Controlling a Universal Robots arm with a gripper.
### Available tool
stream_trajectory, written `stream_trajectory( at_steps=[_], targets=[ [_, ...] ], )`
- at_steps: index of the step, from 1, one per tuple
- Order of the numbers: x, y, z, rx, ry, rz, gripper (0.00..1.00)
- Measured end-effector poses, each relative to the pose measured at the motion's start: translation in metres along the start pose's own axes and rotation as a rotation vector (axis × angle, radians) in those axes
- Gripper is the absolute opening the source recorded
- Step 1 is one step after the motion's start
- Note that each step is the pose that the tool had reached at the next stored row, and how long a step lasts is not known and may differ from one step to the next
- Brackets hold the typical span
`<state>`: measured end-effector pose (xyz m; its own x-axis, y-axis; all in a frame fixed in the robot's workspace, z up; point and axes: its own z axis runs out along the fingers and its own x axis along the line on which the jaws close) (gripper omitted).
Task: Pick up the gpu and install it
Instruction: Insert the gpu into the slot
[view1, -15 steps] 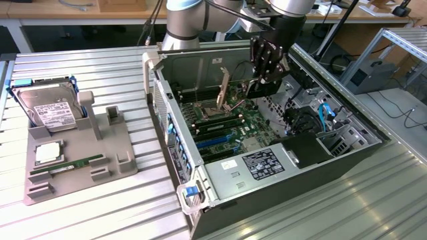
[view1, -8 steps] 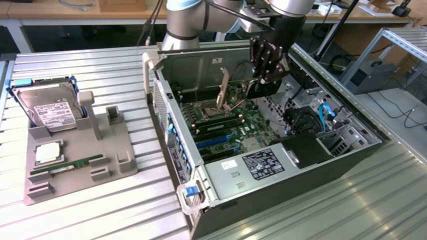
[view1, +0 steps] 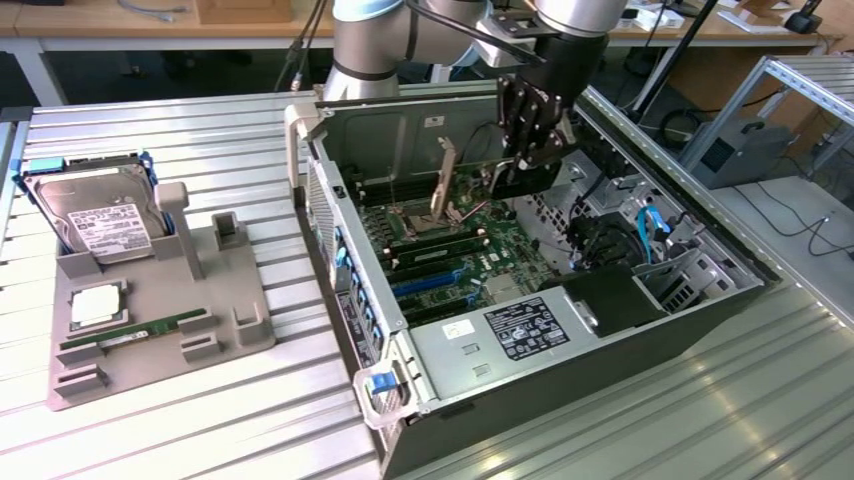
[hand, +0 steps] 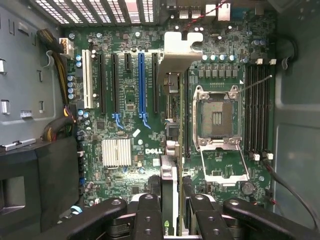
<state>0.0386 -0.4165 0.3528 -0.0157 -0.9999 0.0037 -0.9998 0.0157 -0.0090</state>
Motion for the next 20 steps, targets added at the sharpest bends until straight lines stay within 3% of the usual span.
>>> stream_trajectory(
  at_steps=[20],
  targets=[
    [0.0022, 0.0042, 0.0051, 0.0000, 0.0000, 0.000, 0.27]
  ],
)
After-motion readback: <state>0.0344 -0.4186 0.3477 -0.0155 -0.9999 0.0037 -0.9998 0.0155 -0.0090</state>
